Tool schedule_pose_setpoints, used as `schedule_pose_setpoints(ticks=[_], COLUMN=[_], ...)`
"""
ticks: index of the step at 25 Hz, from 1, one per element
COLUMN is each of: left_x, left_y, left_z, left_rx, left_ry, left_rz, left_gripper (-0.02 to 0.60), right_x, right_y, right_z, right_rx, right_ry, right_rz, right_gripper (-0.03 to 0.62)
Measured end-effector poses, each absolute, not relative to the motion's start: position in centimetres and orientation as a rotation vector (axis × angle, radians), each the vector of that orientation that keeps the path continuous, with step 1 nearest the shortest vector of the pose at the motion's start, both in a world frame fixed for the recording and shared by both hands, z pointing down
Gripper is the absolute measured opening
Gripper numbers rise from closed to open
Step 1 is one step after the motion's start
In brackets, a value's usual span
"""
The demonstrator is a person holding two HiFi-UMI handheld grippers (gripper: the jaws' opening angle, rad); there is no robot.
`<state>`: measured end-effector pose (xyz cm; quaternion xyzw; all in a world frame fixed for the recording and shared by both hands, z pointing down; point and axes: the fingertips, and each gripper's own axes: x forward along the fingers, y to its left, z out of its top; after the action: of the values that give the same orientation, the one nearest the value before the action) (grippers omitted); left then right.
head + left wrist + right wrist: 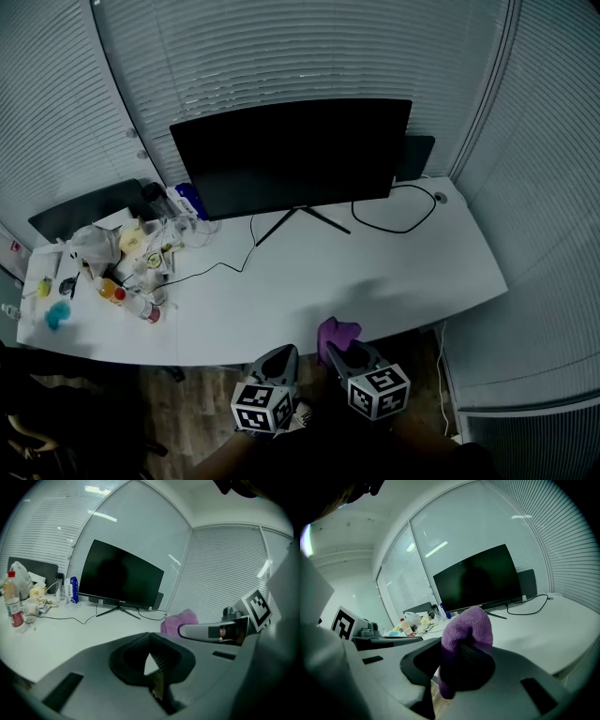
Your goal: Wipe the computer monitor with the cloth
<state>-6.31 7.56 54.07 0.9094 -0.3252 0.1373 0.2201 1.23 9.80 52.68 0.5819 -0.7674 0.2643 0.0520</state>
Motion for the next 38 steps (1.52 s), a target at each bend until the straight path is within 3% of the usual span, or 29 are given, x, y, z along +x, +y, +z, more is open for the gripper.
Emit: schedule_pose_setpoints(ticks=[13,38], left_x=[1.1,24.2], left_y=[3.1,-9.9], left_z=[52.2,54.6], left_rx=[2.534,2.571], left_ry=[-0.876,-0.85], left_rz=[0.358,0.446], left_gripper=[0.006,0.006], right_x=[9.4,35.0], right_y=[4.9,-11.6], right_z=[51.2,56.2], right_rx=[1.829,1.94], right_ry=[-2.297,-2.166], right_rz=[0.774,0.794], right_gripper=[0.078,0.078])
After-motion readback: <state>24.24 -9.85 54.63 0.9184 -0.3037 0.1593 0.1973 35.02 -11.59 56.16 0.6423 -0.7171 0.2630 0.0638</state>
